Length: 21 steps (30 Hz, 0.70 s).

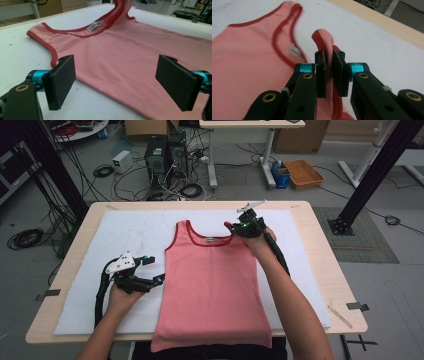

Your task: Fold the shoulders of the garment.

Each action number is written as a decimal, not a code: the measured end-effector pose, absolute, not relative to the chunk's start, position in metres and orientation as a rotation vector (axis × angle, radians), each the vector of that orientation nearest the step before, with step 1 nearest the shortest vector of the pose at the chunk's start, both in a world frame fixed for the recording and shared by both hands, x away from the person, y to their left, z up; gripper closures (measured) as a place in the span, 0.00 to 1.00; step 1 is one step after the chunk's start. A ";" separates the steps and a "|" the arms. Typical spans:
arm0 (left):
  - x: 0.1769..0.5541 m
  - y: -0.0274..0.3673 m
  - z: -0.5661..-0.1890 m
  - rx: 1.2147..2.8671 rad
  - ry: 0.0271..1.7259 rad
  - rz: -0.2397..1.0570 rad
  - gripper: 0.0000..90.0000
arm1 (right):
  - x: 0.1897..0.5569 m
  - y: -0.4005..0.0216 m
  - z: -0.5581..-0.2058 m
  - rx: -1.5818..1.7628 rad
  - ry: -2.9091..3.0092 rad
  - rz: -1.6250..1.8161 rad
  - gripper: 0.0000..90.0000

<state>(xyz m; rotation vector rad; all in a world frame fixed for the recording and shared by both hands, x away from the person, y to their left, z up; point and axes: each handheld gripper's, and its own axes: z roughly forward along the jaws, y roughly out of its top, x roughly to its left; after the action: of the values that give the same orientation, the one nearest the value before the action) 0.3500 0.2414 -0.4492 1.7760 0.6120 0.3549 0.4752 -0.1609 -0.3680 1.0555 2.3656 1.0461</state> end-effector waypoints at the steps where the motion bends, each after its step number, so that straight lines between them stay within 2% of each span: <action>1: 0.350 0.241 -0.449 1.776 0.612 0.355 0.18 | 0.469 -0.160 -0.370 1.061 2.372 1.054 0.91; 8: 0.349 0.241 -0.449 1.782 0.601 0.371 0.18 | 0.425 -0.159 -0.398 1.028 2.423 1.053 0.89; 10: 0.349 0.240 -0.449 1.780 0.601 0.374 0.18 | 0.415 -0.161 -0.407 1.022 2.437 1.063 0.83; 13: 0.349 0.241 -0.449 1.784 0.604 0.373 0.18 | 0.402 -0.167 -0.414 1.021 2.435 1.064 0.69; 18: 0.349 0.240 -0.449 1.788 0.611 0.376 0.18 | 0.393 -0.180 -0.405 0.983 2.380 1.139 0.58; 21: 0.348 0.239 -0.449 1.791 0.607 0.386 0.18 | 0.391 -0.184 -0.397 0.956 2.352 1.167 0.57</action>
<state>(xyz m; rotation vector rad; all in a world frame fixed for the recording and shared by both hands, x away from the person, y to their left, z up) 0.3480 0.2387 -0.4491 1.7910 0.6070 0.3857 0.3914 -0.1838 -0.3966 0.9562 2.3521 1.1671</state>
